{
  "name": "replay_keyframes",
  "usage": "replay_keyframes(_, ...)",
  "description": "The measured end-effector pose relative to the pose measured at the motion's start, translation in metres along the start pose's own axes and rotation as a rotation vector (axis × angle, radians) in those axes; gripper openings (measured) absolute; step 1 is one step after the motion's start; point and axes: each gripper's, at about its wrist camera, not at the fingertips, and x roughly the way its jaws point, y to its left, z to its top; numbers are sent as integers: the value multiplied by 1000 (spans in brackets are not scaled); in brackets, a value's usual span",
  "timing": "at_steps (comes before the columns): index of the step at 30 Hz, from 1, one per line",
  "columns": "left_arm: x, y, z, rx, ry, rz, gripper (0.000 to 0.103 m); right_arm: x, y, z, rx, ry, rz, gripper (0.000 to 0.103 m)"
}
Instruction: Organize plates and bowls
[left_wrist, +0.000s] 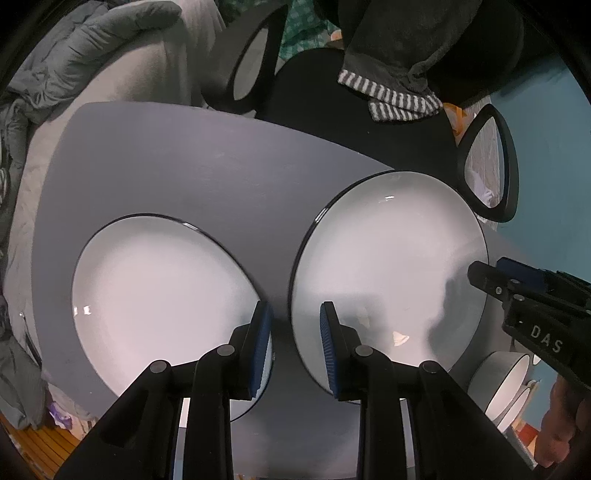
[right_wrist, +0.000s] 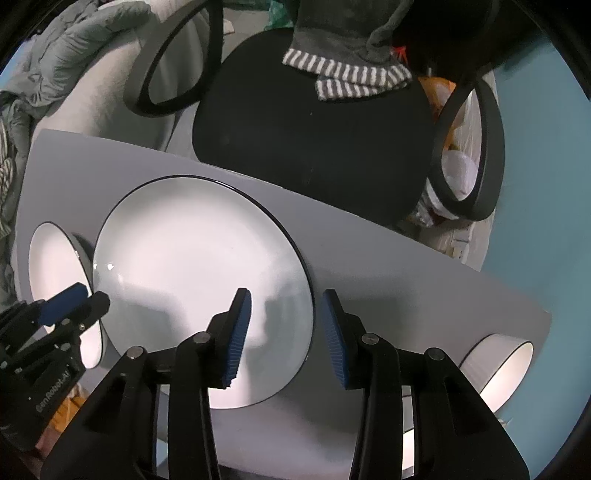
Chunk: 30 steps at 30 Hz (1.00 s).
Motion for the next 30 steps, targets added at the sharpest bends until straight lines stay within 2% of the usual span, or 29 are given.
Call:
replay_keyframes(3, -4, 4, -5, -4, -7, 3, 26, -4, 2, -2, -10, -24, -3, 46)
replay_keyframes(9, -19, 11, -19, -10, -41, 12, 32, -16, 9, -10, -44, -58, -28, 49)
replay_keyframes(16, -39, 21, -38, -2, -95, 38, 46, -28, 19, -21, -83, -99, -68, 51)
replay_keyframes(24, -63, 41, -64, -34, -145, 84, 52, -42, 33, -34, -153, -137, -98, 52)
replay_keyframes(30, -68, 59, -77, -80, -144, 65, 52, -54, 49, -42, -221, -163, -108, 57)
